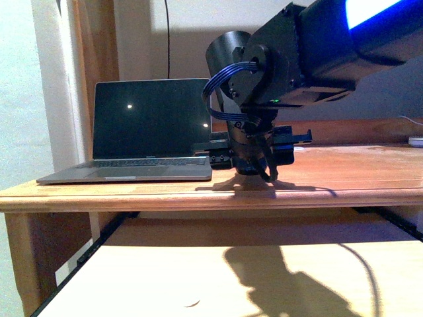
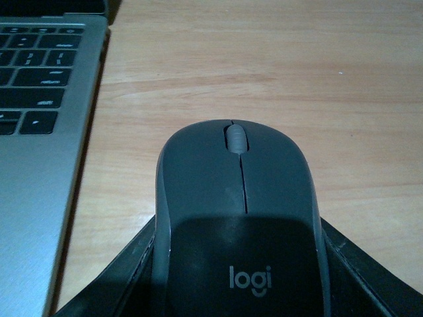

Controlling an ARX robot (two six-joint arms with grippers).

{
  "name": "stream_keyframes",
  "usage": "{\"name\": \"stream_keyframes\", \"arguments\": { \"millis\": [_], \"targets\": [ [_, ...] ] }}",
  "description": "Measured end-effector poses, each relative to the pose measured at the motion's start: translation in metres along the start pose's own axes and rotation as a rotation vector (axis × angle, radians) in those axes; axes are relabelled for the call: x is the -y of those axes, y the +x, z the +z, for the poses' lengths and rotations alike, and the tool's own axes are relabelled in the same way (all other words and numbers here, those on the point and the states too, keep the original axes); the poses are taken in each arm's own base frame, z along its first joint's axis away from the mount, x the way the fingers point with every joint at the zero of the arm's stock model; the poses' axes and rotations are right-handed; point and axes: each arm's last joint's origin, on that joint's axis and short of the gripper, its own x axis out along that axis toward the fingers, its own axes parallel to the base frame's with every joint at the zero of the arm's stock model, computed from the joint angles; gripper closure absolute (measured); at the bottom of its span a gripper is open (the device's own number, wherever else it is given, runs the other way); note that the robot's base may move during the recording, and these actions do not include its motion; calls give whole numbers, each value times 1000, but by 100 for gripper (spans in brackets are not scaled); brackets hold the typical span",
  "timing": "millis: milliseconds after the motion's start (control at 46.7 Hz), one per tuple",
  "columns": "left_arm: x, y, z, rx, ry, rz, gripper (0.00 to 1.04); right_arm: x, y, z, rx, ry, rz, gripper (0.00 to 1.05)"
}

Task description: Place mouse

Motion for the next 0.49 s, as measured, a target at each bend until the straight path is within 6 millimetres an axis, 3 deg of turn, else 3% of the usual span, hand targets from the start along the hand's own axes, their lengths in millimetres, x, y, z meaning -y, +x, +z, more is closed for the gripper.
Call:
{"name": "stream_keyframes", "arguments": {
  "millis": [107,343,492],
  "targets": [
    [0,0,0,0,0,0,8,0,14,-1,11,5,-31,50],
    [0,0,0,0,0,0,8,3,16,3,66,78,37,7],
    [0,0,0,0,0,0,8,19,3,8,119,149,97,7]
  ]
}}
